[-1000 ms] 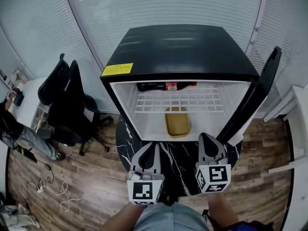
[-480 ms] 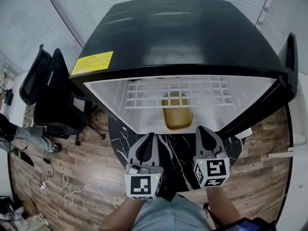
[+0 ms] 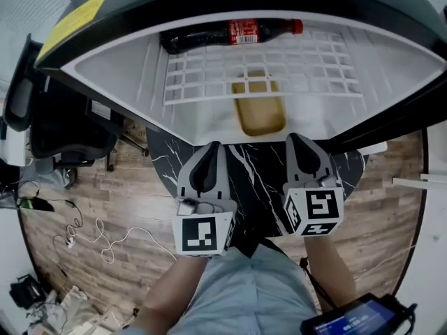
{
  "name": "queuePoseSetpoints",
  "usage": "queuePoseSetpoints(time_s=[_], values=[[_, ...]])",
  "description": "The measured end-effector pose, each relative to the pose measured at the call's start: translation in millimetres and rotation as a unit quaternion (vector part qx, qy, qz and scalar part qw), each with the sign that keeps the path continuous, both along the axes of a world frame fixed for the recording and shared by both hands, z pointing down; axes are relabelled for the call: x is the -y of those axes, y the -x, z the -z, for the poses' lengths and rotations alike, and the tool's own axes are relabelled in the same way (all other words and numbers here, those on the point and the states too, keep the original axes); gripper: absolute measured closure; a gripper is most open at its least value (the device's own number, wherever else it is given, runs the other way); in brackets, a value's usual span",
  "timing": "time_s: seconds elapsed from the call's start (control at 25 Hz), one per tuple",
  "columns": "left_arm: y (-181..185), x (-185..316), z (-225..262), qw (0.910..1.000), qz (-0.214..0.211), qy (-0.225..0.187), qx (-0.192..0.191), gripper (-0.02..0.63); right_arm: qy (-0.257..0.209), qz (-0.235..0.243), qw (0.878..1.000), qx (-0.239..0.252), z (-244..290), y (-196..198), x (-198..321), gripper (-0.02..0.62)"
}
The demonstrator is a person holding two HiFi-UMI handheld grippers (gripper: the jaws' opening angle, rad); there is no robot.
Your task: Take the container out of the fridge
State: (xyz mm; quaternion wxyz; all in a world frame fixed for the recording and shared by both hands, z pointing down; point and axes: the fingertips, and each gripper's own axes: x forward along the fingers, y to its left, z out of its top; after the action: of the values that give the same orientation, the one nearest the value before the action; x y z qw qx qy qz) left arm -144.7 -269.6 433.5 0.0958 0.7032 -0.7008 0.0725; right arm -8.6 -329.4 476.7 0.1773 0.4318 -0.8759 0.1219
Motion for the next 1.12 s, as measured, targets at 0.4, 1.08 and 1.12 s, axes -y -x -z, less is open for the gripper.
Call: queuePoseSetpoints(time_s=[0.4, 1.08, 1.12], values=[[-0.2, 4.2, -9.1, 1.0000, -0.005, 0.004, -0.005, 0.592, 0.007, -0.005, 1.000, -0.007, -10.9, -2.5, -0.9, 0.578], [0.6, 6.3, -16.7, 0.9998, -0.009, 0.012, -0.010, 0.592, 0.001, -0.019, 1.000, -0.003, -12.2, 3.2, 21.4, 0.528], [-0.8, 6.5, -17.0, 0.9998, -0.009, 0.013, -0.015, 0.592, 0.003, -0.021, 1.000, -0.003, -13.7, 3.4, 24.2, 0.526]])
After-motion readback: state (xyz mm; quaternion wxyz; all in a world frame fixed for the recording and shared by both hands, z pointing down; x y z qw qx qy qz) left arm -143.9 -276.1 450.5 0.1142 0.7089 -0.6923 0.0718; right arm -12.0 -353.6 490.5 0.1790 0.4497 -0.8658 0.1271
